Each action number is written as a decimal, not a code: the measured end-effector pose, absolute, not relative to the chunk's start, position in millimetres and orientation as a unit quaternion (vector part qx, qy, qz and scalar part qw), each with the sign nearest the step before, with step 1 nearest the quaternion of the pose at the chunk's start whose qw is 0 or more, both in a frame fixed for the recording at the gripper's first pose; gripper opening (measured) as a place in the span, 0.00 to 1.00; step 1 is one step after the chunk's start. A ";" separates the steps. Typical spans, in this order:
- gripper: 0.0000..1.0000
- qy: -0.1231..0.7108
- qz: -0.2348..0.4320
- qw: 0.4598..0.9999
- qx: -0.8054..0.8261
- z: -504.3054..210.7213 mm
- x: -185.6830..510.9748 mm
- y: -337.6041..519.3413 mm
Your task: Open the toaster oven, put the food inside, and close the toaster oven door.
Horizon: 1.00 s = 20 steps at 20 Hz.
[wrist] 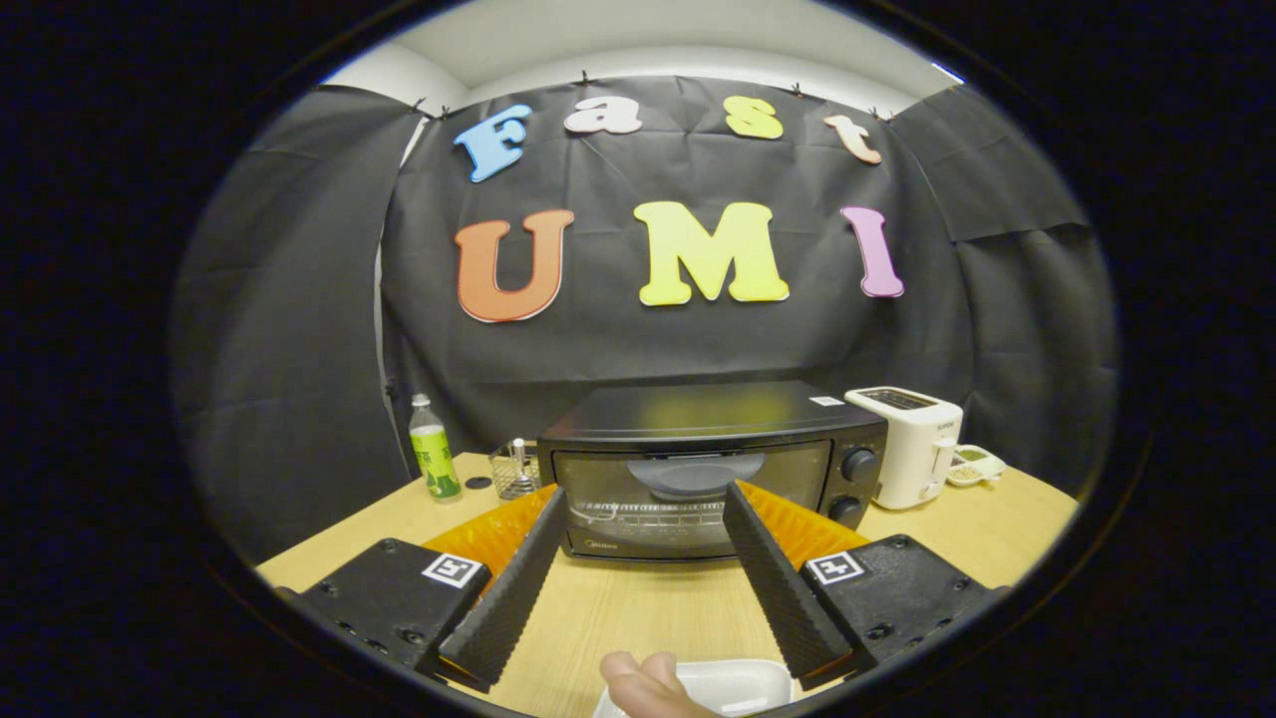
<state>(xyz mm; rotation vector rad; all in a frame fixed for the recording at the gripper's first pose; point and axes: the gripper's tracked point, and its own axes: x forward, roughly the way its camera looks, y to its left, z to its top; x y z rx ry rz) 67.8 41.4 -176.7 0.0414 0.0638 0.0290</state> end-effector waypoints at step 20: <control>1.00 0.024 -0.036 0.999 0.016 15.9 -53.6 11.5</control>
